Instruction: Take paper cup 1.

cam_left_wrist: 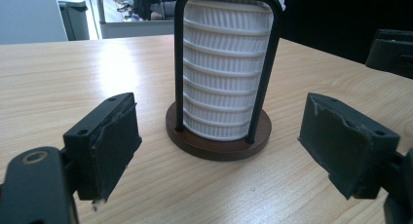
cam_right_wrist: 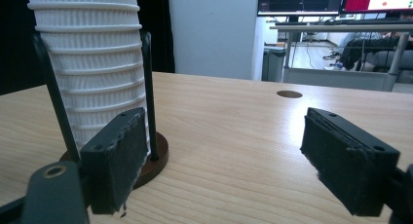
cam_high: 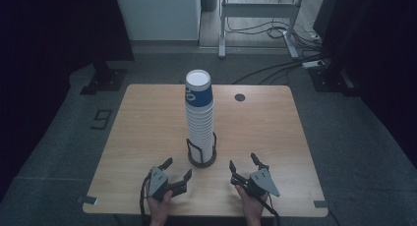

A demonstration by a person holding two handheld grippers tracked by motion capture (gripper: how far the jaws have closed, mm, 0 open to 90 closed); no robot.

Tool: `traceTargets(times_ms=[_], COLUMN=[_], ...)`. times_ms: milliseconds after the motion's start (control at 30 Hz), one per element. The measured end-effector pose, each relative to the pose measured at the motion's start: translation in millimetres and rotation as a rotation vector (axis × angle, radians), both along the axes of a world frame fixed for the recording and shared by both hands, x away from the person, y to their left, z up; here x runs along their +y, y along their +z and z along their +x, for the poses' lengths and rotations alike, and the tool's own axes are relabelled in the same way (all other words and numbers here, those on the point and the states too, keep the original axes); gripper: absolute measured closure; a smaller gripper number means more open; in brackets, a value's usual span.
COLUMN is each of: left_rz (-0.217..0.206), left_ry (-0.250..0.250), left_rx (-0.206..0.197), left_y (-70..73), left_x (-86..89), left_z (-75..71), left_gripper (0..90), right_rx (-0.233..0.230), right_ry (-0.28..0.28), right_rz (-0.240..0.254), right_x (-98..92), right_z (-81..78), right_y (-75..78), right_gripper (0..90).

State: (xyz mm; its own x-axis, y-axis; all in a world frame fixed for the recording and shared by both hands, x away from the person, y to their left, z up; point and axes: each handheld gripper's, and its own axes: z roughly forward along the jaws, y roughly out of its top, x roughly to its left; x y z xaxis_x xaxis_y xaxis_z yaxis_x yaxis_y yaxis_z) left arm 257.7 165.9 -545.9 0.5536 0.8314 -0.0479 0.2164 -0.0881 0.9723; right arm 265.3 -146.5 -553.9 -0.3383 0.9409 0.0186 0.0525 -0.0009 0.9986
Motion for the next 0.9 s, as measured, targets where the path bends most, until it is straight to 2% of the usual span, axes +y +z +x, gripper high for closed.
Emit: traceTargets(times_ms=[100,167,367,400,500,667,733,900], left_rz=[0.011,0.017,0.005,0.008,0.007,0.006,0.005,0.005], left_ry=[-0.003,-0.009,-0.017,-0.017,-0.023,-0.028,-0.028,-0.035], left_rx=[-0.006,-0.010,-0.001,-0.005,-0.005,-0.004,-0.004,-0.002], left_y=[0.0,0.1,0.1,0.1,0.1,0.1,0.1,0.2], left_x=[-0.9,-1.8,-0.3,-0.6,-0.9,-1.1,-1.1,-0.8], left_z=[-0.2,-0.6,0.4,0.2,0.4,0.7,0.8,1.0], left_gripper=[14.1,14.1,14.1,14.1,14.3,14.5,14.5,14.5], right_rx=[0.001,0.006,0.036,0.067,0.056,0.079,0.057,0.050], right_ry=[0.003,0.004,0.036,0.049,0.072,0.123,0.136,0.178], right_rz=[-0.007,0.008,0.020,0.026,0.020,0.008,0.026,0.027], right_x=[0.7,-0.7,-1.9,-0.8,0.0,0.4,1.0,3.0], right_z=[0.1,0.8,5.5,7.2,6.8,5.3,5.4,7.6], right_y=[0.1,0.1,1.0,3.6,12.6,34.1,40.4,52.8], right_gripper=[13.4,13.7,13.2,13.2,13.4,15.6,18.0,19.0])
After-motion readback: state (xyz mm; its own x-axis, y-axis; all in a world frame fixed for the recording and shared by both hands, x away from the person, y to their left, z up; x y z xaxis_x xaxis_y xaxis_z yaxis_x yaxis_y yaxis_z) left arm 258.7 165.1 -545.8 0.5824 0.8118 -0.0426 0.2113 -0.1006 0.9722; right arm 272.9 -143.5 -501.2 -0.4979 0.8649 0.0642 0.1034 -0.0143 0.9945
